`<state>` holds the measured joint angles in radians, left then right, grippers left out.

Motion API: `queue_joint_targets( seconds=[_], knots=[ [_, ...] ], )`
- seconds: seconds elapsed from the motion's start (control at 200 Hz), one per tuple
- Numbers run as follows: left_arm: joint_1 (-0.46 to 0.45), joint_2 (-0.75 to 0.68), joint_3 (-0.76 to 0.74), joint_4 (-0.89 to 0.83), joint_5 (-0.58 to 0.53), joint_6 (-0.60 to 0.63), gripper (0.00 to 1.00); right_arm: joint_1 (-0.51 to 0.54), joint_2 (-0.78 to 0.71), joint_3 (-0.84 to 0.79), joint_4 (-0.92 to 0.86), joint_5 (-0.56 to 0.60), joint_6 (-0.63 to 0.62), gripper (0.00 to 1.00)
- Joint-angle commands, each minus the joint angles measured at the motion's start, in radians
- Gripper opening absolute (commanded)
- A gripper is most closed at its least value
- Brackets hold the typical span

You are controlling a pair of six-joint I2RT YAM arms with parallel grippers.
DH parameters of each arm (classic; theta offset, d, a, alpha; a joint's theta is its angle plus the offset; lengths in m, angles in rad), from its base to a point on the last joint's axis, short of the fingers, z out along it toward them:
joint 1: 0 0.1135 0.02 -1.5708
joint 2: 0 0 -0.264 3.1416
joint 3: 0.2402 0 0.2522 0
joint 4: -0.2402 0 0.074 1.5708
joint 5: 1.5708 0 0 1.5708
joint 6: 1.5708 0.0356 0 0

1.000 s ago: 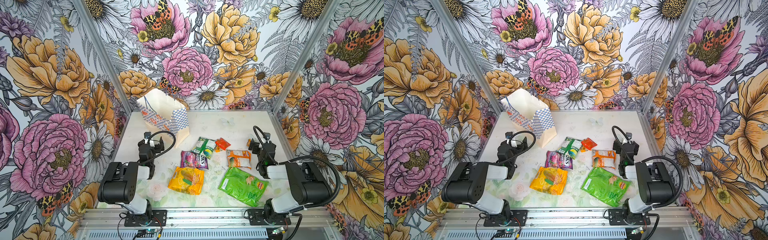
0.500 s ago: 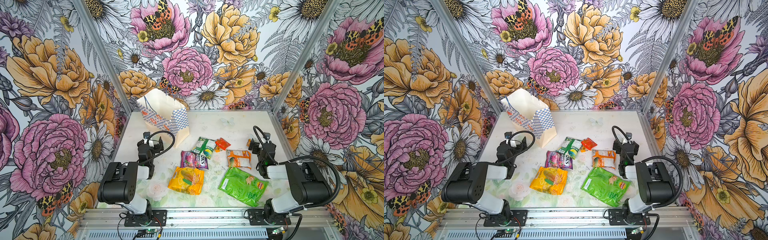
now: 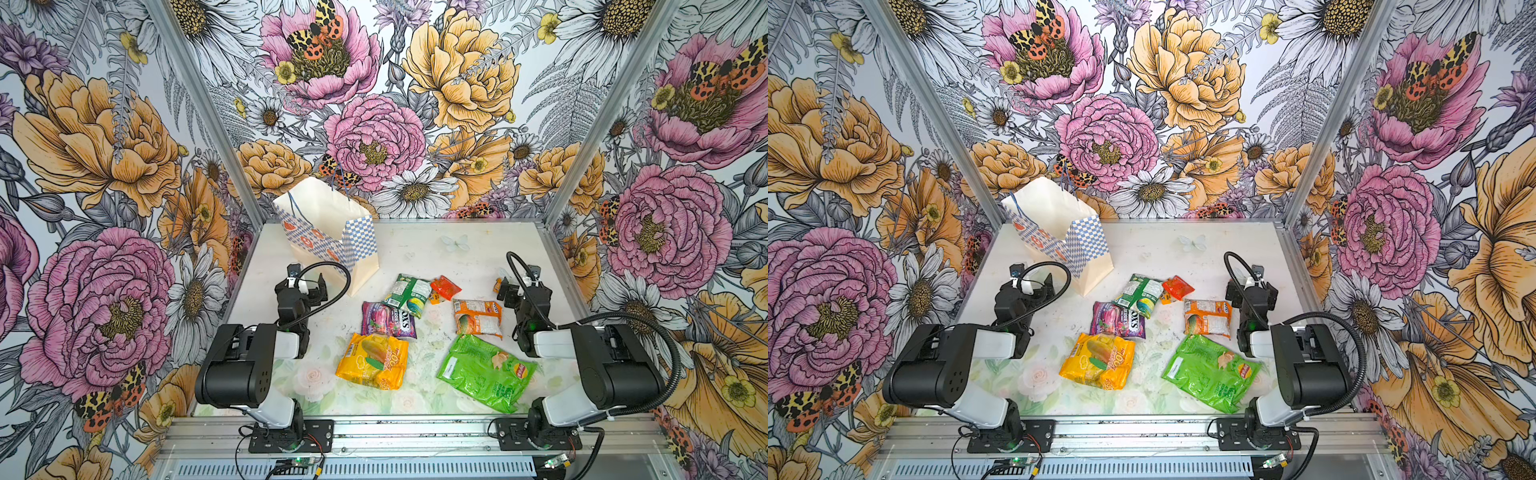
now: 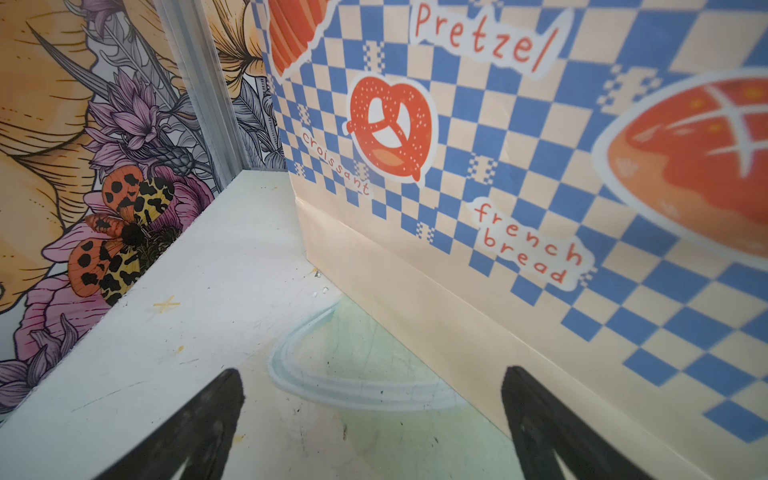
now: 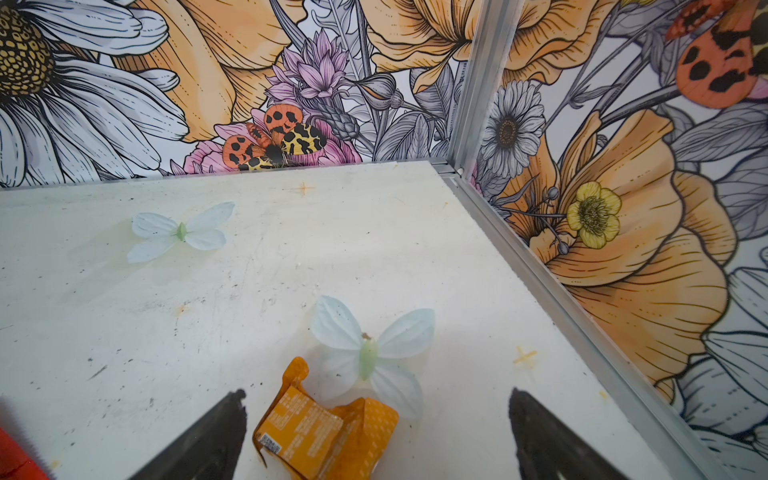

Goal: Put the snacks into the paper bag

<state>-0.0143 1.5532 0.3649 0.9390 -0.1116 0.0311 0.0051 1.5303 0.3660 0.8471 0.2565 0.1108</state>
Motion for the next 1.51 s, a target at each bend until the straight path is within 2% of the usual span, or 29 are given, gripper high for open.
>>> queue_joint_targets(
  seconds=[0.0,0.07,0.195,0.285,0.425,0.485,0.54,0.6,0.651,0.736,0.861,0.951,1.001,1.051,1.091,1.151,1.246,1.411,1.501],
  knots=[
    [0.008,-0.003,0.013,0.001,-0.020,-0.019,0.99,0.001,-0.004,0.022,0.011,-0.005,-0.002,1.00],
    [-0.033,-0.004,-0.019,0.069,-0.056,0.021,0.99,0.006,-0.006,0.019,0.017,0.001,-0.007,1.00],
    [-0.096,-0.015,-0.180,0.372,-0.090,0.086,0.99,0.049,-0.021,-0.025,0.092,0.018,-0.056,1.00],
    [-0.150,-0.072,-0.228,0.426,-0.158,0.137,0.99,0.058,-0.047,-0.075,0.168,0.055,-0.054,1.00],
    [-0.250,-0.280,-0.213,0.254,-0.288,0.202,0.99,0.083,-0.191,-0.076,0.032,0.073,-0.069,1.00],
    [-0.275,-0.391,-0.175,0.112,-0.377,0.113,0.99,0.088,-0.283,-0.065,-0.075,0.065,-0.058,1.00],
    [-0.287,-0.520,-0.109,-0.135,-0.414,0.014,0.99,0.089,-0.373,-0.050,-0.170,0.044,-0.033,1.00],
    [-0.288,-0.626,0.006,-0.458,-0.345,-0.045,0.99,0.091,-0.466,-0.021,-0.285,0.006,0.006,1.00],
    [-0.293,-0.675,0.085,-0.624,-0.308,-0.092,0.99,0.093,-0.532,0.014,-0.404,-0.003,0.051,1.00],
    [-0.312,-0.746,0.157,-0.770,-0.300,-0.206,0.99,0.092,-0.614,0.106,-0.598,0.006,0.132,1.00],
    [-0.307,-0.833,0.242,-0.965,-0.304,-0.442,0.99,0.086,-0.674,0.238,-0.849,0.016,0.301,1.00],
    [-0.259,-0.858,0.328,-1.148,-0.213,-0.628,0.99,0.049,-0.698,0.327,-0.978,-0.174,0.323,1.00],
    [-0.213,-0.870,0.378,-1.273,-0.162,-0.753,0.99,0.025,-0.714,0.346,-0.982,-0.319,0.334,1.00],
    [-0.147,-0.901,0.403,-1.344,-0.084,-0.833,0.99,0.007,-0.735,0.352,-0.977,-0.389,0.380,1.00],
    [-0.087,-0.936,0.381,-1.327,0.017,-0.834,0.99,0.001,-0.756,0.343,-0.976,-0.379,0.446,1.00],
    [-0.003,-1.002,0.295,-1.206,0.183,-0.807,0.99,-0.007,-0.788,0.318,-0.965,-0.338,0.531,1.00],
    [0.095,-1.061,0.209,-1.071,0.372,-0.788,0.99,-0.012,-0.810,0.299,-0.944,-0.371,0.509,1.00],
    [0.094,-0.980,0.331,-1.281,0.367,-0.702,0.99,-0.012,-0.814,0.309,-0.993,-0.384,0.503,1.00],
    [0.036,-0.916,0.390,-1.327,0.328,-0.717,0.99,-0.009,-0.816,0.295,-0.994,-0.370,0.504,1.00]
  ],
)
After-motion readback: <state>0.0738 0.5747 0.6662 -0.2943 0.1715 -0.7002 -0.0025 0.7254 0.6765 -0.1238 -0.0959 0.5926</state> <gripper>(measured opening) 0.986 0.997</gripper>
